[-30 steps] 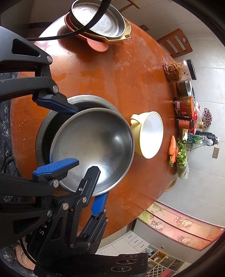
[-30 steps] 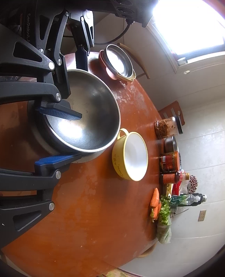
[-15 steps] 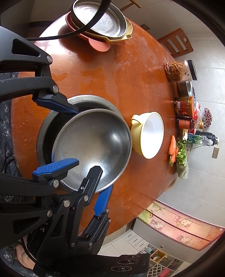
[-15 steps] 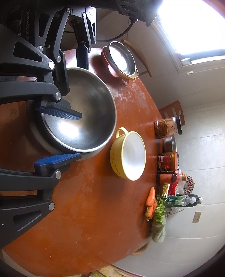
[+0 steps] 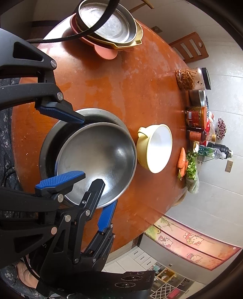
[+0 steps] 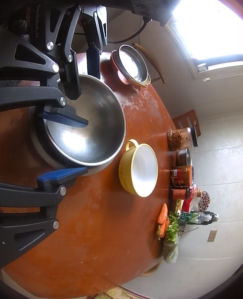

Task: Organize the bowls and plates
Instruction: 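Lower the steel mixing bowl into the basin and open both tools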

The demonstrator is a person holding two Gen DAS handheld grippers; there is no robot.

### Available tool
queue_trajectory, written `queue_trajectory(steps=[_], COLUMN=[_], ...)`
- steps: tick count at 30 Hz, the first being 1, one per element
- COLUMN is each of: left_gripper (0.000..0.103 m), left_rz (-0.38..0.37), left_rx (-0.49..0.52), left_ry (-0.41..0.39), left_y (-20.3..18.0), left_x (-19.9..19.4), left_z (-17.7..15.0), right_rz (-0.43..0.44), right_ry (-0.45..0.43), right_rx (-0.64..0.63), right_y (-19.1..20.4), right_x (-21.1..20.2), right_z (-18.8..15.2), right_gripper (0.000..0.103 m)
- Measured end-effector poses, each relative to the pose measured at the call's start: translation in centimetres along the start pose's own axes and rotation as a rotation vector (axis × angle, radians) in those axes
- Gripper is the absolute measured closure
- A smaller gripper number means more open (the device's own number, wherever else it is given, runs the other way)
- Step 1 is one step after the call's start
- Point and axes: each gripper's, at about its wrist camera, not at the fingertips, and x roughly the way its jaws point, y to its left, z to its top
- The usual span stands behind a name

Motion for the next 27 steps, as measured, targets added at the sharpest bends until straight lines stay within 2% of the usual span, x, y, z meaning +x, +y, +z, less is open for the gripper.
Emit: queue_trajectory(steps=[12,27], left_gripper=[0.051,0.05], left_rz=[-0.009,0.023], left_rx=[0.012,0.041], left_ry=[-0.032,-0.069], left_y=[-0.1,-0.5], left_x=[-0.8,-1.8], left_z=[0.5,1.1], right_rz=[0.037,0.043], right_ry=[0.013,-0.046], right_rx=[0.025,0.055], right_y=[-0.2,-0.6], right_x=[-0.1,-1.7], right_z=[0.5,1.1], right_gripper=[0.053,0.042])
